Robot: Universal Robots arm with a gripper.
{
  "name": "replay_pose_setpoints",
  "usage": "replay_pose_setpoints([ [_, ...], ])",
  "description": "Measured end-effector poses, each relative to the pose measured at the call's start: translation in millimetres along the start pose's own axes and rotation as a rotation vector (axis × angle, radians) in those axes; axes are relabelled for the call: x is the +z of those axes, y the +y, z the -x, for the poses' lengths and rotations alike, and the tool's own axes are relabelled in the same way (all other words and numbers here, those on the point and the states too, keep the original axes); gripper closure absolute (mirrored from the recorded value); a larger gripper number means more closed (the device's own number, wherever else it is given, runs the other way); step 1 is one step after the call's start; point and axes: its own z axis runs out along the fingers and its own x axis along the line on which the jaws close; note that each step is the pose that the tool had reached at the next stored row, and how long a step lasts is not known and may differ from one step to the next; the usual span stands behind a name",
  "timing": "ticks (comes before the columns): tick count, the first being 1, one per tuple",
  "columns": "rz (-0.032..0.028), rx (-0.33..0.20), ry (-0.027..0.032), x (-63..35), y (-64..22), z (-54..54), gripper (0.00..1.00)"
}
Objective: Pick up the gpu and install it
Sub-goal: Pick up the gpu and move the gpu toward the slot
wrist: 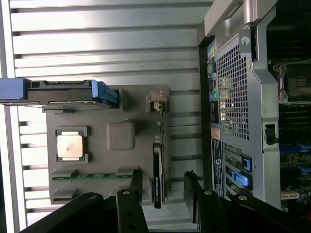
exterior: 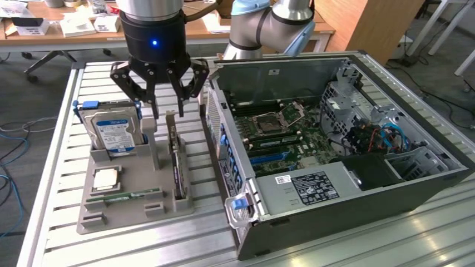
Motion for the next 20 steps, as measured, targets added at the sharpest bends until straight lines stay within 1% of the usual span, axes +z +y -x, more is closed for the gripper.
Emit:
replay_pose_setpoints([
  [7,-0.0001,0.0,0.0001,4.0,-0.2,-0.1,0.53],
  [20,0.0,0.0,0.0,4.6,-0.2,-0.1,0.53],
])
